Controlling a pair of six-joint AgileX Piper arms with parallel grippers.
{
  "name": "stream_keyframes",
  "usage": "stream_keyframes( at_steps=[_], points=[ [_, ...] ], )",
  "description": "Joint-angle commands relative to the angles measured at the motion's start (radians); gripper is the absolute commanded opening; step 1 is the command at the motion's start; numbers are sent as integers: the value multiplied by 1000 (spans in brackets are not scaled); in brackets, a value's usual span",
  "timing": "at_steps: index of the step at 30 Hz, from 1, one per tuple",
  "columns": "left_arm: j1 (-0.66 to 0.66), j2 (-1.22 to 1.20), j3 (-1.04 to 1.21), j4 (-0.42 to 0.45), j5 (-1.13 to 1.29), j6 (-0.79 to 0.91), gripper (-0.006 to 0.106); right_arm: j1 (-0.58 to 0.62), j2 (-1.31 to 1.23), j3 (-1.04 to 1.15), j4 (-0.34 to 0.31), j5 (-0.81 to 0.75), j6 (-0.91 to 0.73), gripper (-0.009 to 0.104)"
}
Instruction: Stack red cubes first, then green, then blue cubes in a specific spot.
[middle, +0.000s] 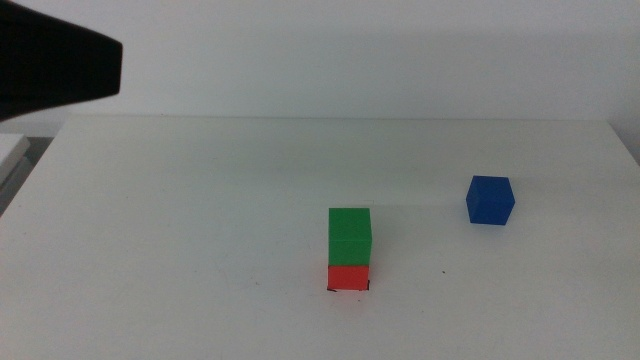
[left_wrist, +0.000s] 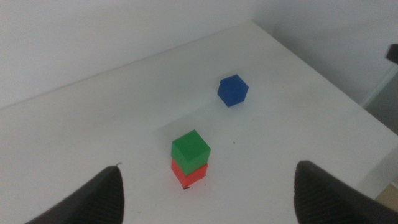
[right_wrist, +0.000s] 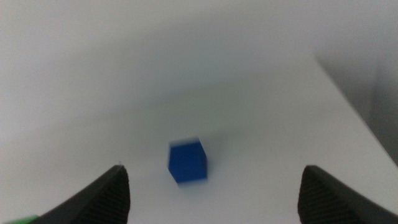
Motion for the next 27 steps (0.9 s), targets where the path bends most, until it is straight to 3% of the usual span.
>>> stream_keyframes(
  at_steps=[1, 5, 9, 12, 16, 23, 27],
  points=[
    [1, -1, -1, -6, -21, -1, 94, -3, 114, -106, 3, 132, -17, 93],
    [1, 1, -1, -2, -21, -2, 94, -3, 280, -218, 47, 180, -44, 93],
    [1, 1, -1, 25, -21, 3, 94, -3, 419, -269, 122, 97, -235, 93],
    [1, 1, -1, 25, -21, 3, 94, 10, 585, -374, 130, 142, -319, 93],
    [1, 1, -1, 25, -21, 3, 94, 68, 816, -572, 87, 262, -285, 93],
    [1, 1, -1, 25, -21, 3, 94, 210, 1178, -863, -143, 495, -61, 93],
    [1, 1, -1, 25, -21, 1, 94, 218, 1337, -970, -140, 549, -31, 93]
  ],
)
